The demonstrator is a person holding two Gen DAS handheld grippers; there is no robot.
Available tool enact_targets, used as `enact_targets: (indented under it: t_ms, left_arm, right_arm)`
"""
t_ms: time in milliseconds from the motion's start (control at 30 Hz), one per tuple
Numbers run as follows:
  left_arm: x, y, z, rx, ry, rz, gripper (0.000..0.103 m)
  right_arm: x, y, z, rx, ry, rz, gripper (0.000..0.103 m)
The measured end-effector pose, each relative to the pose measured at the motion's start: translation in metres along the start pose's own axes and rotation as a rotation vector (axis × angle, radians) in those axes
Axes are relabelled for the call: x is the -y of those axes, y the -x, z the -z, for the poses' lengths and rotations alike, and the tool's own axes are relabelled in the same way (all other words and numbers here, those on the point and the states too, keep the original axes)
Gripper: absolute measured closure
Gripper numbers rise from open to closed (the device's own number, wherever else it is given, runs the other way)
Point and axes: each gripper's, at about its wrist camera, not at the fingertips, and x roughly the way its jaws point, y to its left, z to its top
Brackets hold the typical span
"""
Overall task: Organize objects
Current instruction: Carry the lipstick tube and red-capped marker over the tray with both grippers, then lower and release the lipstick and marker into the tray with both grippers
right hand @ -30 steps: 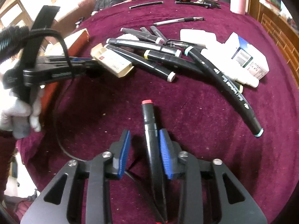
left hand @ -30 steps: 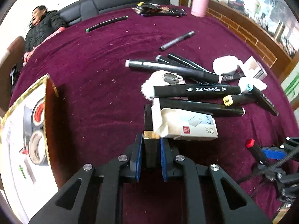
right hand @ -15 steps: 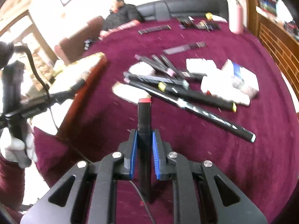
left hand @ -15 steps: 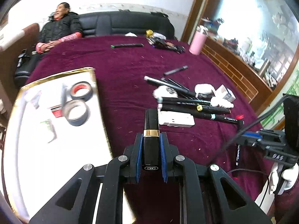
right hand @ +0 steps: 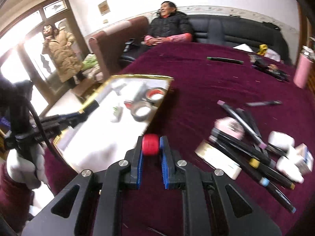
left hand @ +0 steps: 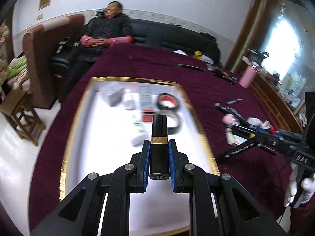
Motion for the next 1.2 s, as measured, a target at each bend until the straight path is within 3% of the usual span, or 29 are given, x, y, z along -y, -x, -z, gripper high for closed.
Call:
enact_targets:
  t_ms: [100,267,667,867,1200]
  left_arm:
    - [-0.023,-0.01,-0.006,-0.018,0.024,-0.022,0.089]
    - [-0.053,-0.029,-0.018,-0.046,0.041,-0.054,0.089]
    - [-0.081,-0.084,-0.035,-0.171,0.063,-0.083,0.089]
    - [-0.086,-0.097,-0.043,-0.207,0.061,-0.104,0.089]
    - [-0.088,-0.103,-0.05,-0.186,0.067,-0.122,0.084]
  right_arm:
    - [-0.014,-0.022,-0.021,-0.018,-0.025,-0.073,0.088]
    - [-0.03,-0.056,-0.04,-0.052,-0.018,-0.065,0.087]
    - [-0.038,-0.152,-0.048,-0.242,-0.158,-0.189,0.091]
    - [-0.035,-0.171,-0.047,-0.276,-0.184,-0.166,0.091]
    - [-0.031,-0.182,-0.057,-0.273,-0.214,-0.119,0.087]
